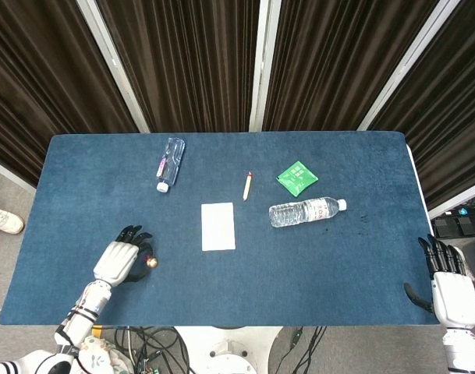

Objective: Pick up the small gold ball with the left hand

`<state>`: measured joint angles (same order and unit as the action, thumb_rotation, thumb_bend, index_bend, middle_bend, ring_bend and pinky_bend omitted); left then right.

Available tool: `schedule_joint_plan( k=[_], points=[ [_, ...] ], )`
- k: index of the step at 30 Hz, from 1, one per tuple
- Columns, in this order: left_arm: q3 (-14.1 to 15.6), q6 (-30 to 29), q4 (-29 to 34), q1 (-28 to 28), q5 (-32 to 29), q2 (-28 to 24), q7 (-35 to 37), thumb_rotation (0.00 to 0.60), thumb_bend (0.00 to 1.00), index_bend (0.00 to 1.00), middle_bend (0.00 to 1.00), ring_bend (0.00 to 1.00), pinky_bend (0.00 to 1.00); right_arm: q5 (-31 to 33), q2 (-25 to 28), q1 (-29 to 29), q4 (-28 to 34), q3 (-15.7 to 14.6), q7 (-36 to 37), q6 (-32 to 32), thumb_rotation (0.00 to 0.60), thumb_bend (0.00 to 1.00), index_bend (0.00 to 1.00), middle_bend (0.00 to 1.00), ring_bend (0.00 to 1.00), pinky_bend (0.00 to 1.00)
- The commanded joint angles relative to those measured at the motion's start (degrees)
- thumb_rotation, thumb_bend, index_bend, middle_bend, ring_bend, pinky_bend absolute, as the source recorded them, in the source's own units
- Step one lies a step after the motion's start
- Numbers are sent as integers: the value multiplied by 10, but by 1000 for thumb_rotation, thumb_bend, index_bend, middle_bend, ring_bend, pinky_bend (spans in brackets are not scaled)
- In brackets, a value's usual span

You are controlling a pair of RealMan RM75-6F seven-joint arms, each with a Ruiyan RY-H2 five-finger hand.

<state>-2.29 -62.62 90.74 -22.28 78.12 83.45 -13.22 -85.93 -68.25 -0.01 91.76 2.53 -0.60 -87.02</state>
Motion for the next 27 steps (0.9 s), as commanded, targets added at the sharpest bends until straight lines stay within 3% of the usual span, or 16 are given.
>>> schedule_joint_plan(
  k=[1,27],
  points=[
    [1,-1,0,-1,-1,1,0,600,313,442,192,11,20,1,0,0,-1,0,0,1,600,166,0,0,0,0],
    [3,-8,-6,-7,-13,14,-5,600,366,497,217,11,20,6,-3,0,-8,0,6,4,600,166,0,0,0,0]
  ],
)
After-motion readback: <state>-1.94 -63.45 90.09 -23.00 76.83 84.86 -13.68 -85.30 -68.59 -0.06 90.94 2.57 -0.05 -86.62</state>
